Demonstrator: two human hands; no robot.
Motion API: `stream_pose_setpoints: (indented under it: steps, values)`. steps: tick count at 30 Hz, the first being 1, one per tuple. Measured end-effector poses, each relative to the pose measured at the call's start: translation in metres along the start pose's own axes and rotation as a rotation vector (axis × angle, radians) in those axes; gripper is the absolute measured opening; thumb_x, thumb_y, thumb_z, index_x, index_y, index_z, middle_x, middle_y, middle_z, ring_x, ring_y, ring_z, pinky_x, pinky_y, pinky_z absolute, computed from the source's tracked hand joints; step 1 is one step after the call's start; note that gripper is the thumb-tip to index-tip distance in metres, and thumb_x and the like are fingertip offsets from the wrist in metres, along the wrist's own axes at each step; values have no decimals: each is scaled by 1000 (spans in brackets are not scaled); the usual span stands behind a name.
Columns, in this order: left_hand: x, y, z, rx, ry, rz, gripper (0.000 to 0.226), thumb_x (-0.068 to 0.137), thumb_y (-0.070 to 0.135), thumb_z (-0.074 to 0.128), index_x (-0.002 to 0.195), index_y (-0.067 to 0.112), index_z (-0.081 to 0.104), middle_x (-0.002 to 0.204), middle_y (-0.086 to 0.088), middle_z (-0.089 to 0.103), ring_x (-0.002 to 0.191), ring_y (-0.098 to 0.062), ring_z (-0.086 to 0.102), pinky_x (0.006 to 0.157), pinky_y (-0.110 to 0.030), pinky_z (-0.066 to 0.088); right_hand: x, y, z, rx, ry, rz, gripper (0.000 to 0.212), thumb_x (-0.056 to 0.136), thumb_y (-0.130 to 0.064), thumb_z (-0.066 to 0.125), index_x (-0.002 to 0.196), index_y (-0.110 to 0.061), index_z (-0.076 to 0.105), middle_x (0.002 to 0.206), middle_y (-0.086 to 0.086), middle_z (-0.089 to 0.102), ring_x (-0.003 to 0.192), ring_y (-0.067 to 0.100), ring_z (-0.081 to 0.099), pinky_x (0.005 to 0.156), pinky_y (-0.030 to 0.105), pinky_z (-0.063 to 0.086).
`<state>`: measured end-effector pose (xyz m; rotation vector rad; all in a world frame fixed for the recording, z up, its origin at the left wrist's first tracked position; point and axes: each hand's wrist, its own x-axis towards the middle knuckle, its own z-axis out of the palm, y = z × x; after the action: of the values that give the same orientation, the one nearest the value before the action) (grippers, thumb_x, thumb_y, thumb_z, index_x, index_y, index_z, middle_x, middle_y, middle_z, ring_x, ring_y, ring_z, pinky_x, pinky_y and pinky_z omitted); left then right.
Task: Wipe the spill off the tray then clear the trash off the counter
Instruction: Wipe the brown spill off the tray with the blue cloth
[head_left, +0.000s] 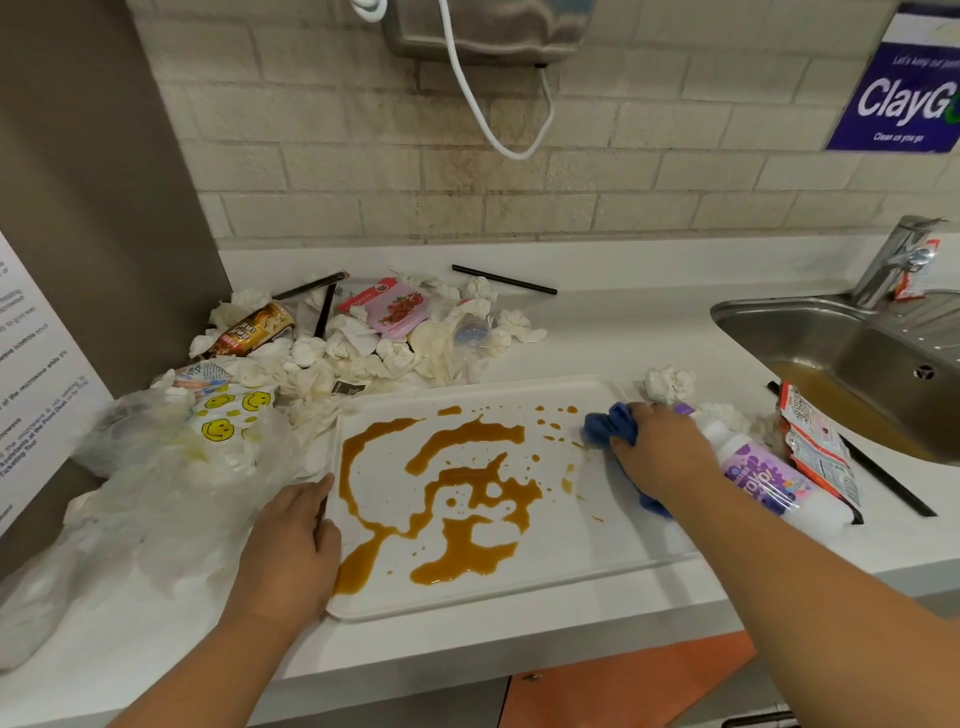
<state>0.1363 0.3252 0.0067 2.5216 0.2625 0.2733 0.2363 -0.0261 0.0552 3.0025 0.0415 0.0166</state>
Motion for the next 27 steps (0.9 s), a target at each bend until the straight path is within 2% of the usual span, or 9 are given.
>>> stream_pose_setpoints:
  steps: [2,6,8,11,15,19,22,24,27]
  values:
    - [-1,1,0,1,2,4,47,91,7,47,138,11,47,137,-7,49,124,-27,45,106,-37,35,-2,-4,1,-98,-62,-76,38,101,-30,36,134,-12,40,132,7,49,117,23,48,95,30,36]
    - [-1,1,-1,-4,7,2,47,91,7,47,138,11,48,136,-7,50,123,-26,45,105,-36,35,18,1,-14,161,-165,54,33,96,-19,44,127,-11,47,123,10,58,105,26,56,86,31,43]
    - [-1,1,-1,-1,7,4,47,90,7,47,138,11,48,137,-7,50,124,-26,45,106,-36,35,19,2,-9,152,-82,65,37,97,-22,41,133,-13,43,127,10,56,110,28,55,91,33,42]
    - [-1,1,0,-6,6,4,48,90,6,47,138,12,48,136,-6,50,124,-26,45,105,-36,35,13,-3,14,25,-40,-53,45,98,-34,35,141,-18,34,137,5,47,117,27,48,100,33,34]
    - [-1,0,0,-4,11,13,47,90,6,47,137,12,48,135,-6,50,123,-26,46,104,-35,35,27,1,2,227,-108,-20,34,92,-18,44,125,-18,53,119,7,60,104,27,57,90,32,44]
    - [-1,1,0,-3,17,12,47,90,5,47,137,12,48,135,-5,50,123,-25,46,104,-34,35,20,-9,19,-15,3,-72,40,97,-25,36,136,-16,38,135,4,48,117,24,49,99,32,31]
    - [1,-1,1,-25,15,17,48,88,4,48,136,12,50,134,-6,52,122,-25,46,104,-37,37,30,-7,12,186,-70,-27,36,92,-18,44,126,-17,52,121,7,58,106,27,56,89,31,41]
    - [1,-2,1,-30,17,15,48,88,4,49,135,11,50,133,-7,52,122,-26,47,104,-38,37,35,-1,9,264,-49,13,34,90,-15,46,123,-17,54,119,8,59,104,28,56,86,31,44]
    - [0,-1,1,-38,19,11,48,88,3,48,135,11,50,133,-7,52,122,-26,46,104,-38,37,22,-6,18,139,0,-30,48,96,-41,40,138,-18,38,140,5,43,118,30,43,99,35,33]
